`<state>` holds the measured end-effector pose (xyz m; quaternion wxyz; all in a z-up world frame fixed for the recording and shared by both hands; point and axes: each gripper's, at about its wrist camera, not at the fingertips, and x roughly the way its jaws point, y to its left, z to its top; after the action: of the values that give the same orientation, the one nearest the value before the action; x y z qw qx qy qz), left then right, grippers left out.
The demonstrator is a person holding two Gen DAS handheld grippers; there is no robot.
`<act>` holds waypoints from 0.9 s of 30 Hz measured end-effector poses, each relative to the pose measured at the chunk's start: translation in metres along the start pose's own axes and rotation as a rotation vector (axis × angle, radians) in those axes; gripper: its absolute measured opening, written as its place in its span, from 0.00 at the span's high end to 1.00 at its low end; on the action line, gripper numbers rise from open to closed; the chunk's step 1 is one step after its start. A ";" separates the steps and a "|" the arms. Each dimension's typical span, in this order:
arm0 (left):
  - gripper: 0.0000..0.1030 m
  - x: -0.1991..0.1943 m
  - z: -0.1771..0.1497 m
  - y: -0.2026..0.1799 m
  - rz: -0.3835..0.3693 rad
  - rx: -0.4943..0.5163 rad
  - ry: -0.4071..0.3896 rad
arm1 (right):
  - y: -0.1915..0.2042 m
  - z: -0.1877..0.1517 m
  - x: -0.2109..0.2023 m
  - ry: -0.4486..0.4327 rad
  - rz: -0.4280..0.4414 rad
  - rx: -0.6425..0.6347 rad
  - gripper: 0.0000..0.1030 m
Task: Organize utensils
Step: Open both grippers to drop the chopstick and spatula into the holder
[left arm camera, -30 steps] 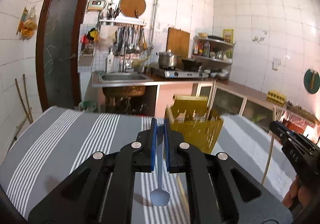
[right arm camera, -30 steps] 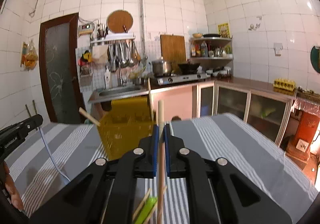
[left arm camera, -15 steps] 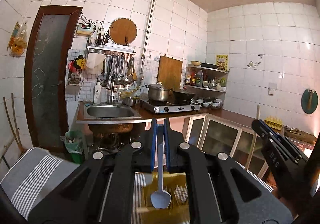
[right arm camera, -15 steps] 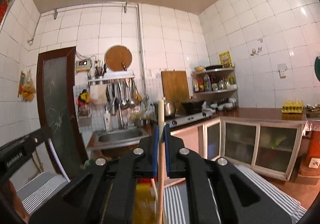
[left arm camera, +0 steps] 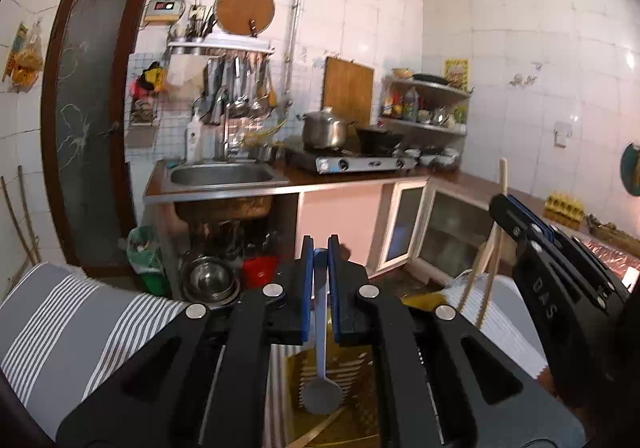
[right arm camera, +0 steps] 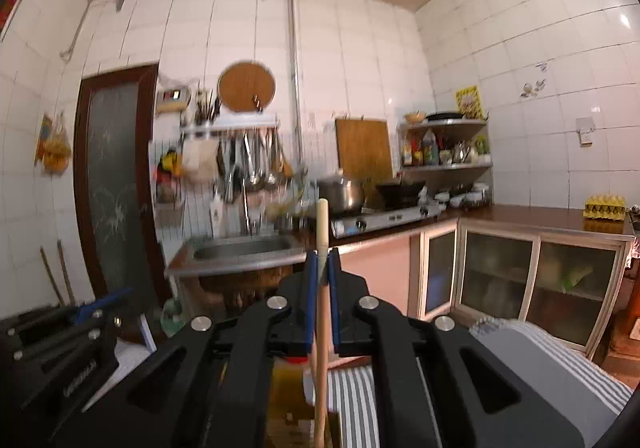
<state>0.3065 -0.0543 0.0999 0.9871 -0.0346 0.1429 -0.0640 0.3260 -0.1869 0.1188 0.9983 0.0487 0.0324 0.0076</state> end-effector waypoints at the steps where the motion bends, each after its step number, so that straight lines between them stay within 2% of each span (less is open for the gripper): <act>1: 0.94 0.001 -0.001 0.001 0.004 -0.002 0.007 | 0.001 -0.005 0.000 0.019 0.002 -0.012 0.94; 3: 0.94 -0.002 0.000 0.006 0.005 -0.005 0.023 | 0.002 -0.009 0.000 0.055 0.019 -0.028 0.94; 5: 0.89 -0.010 0.005 0.008 0.000 -0.003 0.023 | 0.001 -0.004 -0.006 0.083 0.029 -0.046 0.86; 6: 0.72 -0.019 0.009 0.008 0.011 0.010 0.020 | -0.001 -0.002 -0.010 0.092 0.023 -0.050 0.62; 7: 0.50 -0.028 0.014 0.008 0.019 0.022 0.019 | -0.004 0.002 -0.017 0.107 0.018 -0.045 0.34; 10: 0.31 -0.062 0.023 0.013 0.039 0.036 -0.022 | -0.014 0.011 -0.040 0.129 -0.015 -0.054 0.32; 12: 0.19 -0.081 0.027 0.019 0.038 0.042 -0.004 | -0.019 0.014 -0.054 0.145 -0.047 -0.070 0.32; 15: 0.08 -0.109 0.022 0.030 0.045 0.025 0.019 | -0.029 0.012 -0.082 0.201 -0.076 -0.067 0.30; 20: 0.05 -0.130 -0.007 0.047 0.061 0.005 0.097 | -0.037 -0.013 -0.120 0.287 -0.089 -0.071 0.28; 27: 0.05 -0.116 -0.079 0.055 0.063 -0.023 0.297 | -0.049 -0.083 -0.143 0.463 -0.125 -0.011 0.28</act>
<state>0.1801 0.0118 0.0518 0.9562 -0.0313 0.2888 -0.0357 0.1786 -0.2306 0.0412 0.9630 0.0380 0.2635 -0.0429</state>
